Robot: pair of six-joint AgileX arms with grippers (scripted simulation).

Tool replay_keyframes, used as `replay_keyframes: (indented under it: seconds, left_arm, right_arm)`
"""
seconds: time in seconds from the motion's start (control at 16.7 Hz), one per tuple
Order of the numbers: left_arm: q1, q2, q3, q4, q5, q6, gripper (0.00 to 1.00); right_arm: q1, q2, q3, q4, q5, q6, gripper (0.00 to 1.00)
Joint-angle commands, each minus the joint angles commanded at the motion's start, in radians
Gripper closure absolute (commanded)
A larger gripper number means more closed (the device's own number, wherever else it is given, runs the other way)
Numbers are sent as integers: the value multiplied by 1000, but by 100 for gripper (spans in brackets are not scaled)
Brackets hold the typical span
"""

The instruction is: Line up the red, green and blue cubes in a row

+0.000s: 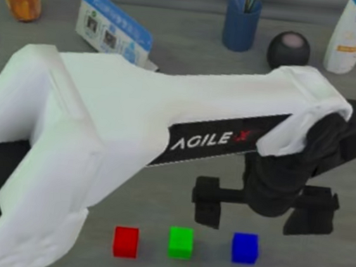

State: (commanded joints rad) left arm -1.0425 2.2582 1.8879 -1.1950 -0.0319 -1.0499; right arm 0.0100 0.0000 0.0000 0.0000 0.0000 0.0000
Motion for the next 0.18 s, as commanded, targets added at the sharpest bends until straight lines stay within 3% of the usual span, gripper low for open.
replay_keyframes:
  seconds: [0.18]
  left_arm:
    - [5,-17,32,-38,-1,-1,0]
  right_arm:
    - [0,0,0,0,0,0,0]
